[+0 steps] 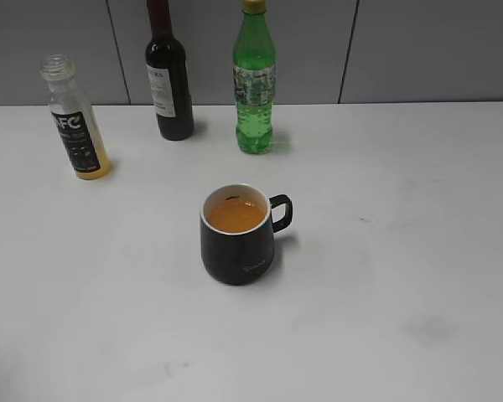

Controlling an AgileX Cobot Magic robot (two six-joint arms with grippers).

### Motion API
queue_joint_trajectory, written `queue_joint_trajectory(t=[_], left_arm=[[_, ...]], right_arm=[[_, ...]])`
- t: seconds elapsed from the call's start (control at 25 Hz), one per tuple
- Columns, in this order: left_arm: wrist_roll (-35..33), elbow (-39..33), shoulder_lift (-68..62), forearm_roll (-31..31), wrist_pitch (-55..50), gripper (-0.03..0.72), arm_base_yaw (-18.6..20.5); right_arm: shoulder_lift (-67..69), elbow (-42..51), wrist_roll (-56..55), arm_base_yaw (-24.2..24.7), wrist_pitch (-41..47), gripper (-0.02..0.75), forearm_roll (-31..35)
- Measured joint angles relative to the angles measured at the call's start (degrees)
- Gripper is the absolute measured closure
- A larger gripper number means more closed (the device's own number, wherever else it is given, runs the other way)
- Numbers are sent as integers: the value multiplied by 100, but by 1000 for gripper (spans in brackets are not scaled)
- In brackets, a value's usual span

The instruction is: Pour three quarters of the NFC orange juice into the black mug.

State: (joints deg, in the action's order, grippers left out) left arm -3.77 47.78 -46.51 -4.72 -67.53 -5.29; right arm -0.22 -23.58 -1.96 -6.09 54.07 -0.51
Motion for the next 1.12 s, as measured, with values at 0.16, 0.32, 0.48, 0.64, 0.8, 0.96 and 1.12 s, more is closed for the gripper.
queue_joint_trajectory(t=[0.16,0.32,0.48,0.64,0.8,0.96,1.12], left_arm=[[0,-285,1186,68,-47,99,0],[0,-879,2250,98,-72,100,0],[0,-1551,3174,126,-26,100,0],[0,-1881,3731,206,288,101,0],[0,-1992,3806,367,475,106,0],[0,-1992,3806,399,534,107,0],[0,-1992,3806,399,534,107,0]], right_arm=[[0,0,0,0,0,154,0],[0,0,0,0,0,154,0],[0,0,0,0,0,154,0],[0,0,0,0,0,154,0],[0,0,0,0,-6,154,0],[0,0,0,0,-6,154,0],[0,0,0,0,-6,154,0]])
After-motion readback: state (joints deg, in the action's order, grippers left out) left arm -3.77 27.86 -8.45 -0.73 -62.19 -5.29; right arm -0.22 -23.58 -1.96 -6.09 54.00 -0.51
